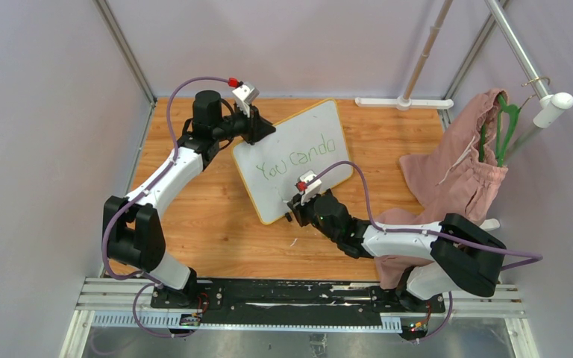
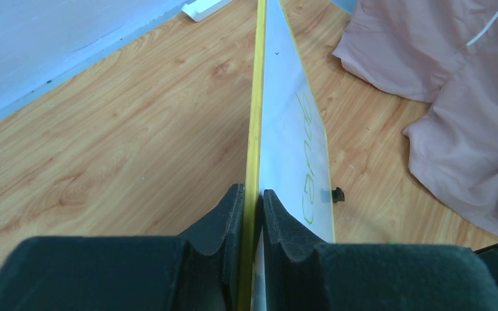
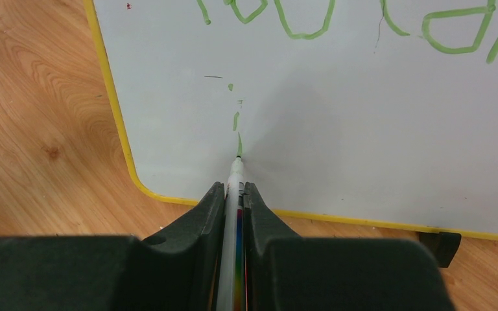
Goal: Write a sentence on the whiteboard
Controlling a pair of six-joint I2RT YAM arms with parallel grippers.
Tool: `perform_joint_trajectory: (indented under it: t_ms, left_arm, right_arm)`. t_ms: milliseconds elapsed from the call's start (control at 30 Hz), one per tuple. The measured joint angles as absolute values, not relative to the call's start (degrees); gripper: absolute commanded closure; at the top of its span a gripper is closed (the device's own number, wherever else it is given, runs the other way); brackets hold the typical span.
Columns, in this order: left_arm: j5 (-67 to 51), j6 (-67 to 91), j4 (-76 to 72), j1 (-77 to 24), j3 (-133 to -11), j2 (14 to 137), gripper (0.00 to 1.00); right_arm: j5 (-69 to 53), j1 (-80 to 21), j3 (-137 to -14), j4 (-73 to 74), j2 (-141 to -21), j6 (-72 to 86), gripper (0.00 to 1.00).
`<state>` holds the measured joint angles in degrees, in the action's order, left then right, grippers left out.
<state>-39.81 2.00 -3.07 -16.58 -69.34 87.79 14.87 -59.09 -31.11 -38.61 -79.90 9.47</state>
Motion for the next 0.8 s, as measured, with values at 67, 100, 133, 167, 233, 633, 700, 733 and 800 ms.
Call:
perform_joint_trajectory:
  t_ms: [67,100,133,167,233,633,700,733,800]
  left_arm:
    - [-39.81,2.00,-3.07,-16.58,-69.34,87.79,0.92]
    - [-39.81,1.98,-3.09,-16.58,-69.34,87.79,0.92]
    - [-39.81,2.00,-3.07,-16.58,-69.34,87.79,0.92]
    - [-39.81,2.00,-3.07,-16.58,-69.34,87.79,0.93]
    - [-39.81,1.98,-3.07,-16.58,-69.34,87.79,0.93]
    - [-39.83,2.00,-3.09,-16.58,-69.34,87.79,0.93]
    - [-39.83,2.00,-3.09,-16.58,-69.34,87.79,0.93]
    - [-39.83,2.00,-3.09,-16.58,-69.34,87.79,0.93]
    - [-39.83,2.00,-3.09,-16.58,-69.34,87.79,0.94]
  right_arm:
    - [14.81,-59.09,-31.11,-38.54,-79.94,9.56,1.00]
    - [14.81,-59.09,-31.11,-38.54,-79.96,9.65,1.00]
    - [14.81,-59.09,-31.09,-38.54,-79.96,9.72,1.00]
    - [14.81,-59.09,-31.03,-38.54,-79.99,9.76,1.00]
    - [14.81,-59.09,-30.72,-38.50,-79.99,9.91,1.00]
    - [15.92,-58.22,-29.02,-36.58,-79.09,10.04,1.00]
    - [16.10,-57.34,-29.02,-36.10,-78.54,10.00,1.00]
    - [16.12,-56.97,-29.02,-35.99,-78.35,9.96,1.00]
    - [16.12,-56.25,-29.02,-35.83,-77.93,9.82,1.00]
